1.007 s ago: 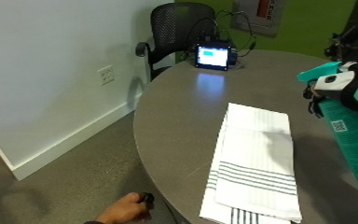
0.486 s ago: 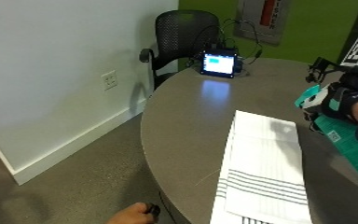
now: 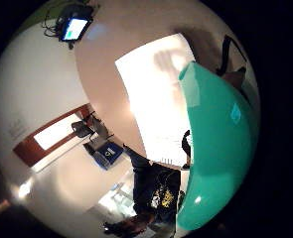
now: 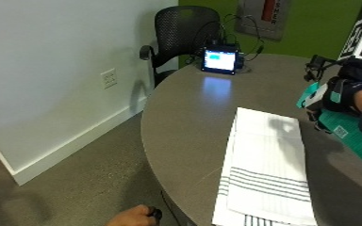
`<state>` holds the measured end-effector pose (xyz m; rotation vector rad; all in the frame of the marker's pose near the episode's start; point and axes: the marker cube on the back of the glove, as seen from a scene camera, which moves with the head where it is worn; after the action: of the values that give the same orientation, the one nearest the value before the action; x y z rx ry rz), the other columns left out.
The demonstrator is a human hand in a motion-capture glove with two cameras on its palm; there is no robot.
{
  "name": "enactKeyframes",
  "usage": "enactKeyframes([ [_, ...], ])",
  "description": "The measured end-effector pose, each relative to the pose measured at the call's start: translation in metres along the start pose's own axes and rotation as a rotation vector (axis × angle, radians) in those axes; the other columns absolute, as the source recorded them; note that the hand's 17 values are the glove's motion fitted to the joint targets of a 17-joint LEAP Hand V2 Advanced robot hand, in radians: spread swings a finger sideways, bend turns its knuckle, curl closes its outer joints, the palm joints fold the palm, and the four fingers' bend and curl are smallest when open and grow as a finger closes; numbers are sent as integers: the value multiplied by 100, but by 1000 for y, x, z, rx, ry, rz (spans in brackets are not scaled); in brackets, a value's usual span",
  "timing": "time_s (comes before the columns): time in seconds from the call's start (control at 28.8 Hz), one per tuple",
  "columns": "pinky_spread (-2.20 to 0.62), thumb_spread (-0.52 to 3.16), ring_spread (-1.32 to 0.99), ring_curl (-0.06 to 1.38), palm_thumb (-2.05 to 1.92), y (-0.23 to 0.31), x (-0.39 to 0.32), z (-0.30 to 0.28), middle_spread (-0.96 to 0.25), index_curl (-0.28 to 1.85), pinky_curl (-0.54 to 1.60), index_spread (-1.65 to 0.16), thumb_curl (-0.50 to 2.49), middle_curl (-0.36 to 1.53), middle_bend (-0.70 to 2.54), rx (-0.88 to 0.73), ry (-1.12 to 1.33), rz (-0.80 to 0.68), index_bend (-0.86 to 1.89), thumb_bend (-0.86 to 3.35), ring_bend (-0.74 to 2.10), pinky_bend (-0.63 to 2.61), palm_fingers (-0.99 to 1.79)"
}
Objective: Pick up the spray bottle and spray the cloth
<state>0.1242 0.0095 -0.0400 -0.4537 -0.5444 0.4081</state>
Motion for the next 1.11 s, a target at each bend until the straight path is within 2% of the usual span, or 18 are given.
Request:
enactKeyframes([
  [0.49,-26,37,-23,47,103,-9,4,1,-14,38,39,-25,82,49,60,13,-7,-17,15,-3,60,46,129],
  [0.66,-27,36,-23,47,103,-37,16,-6,-14,38,39,-25,82,49,60,43,1,-29,15,-3,60,46,129],
  [0.83,-27,36,-23,47,103,-37,17,-9,-14,38,39,-25,82,49,60,69,-37,-61,15,-3,60,46,129],
  [1.11,-27,36,-23,47,103,-4,-11,-33,-14,39,39,-24,82,49,60,288,-254,-252,15,-3,60,47,129],
])
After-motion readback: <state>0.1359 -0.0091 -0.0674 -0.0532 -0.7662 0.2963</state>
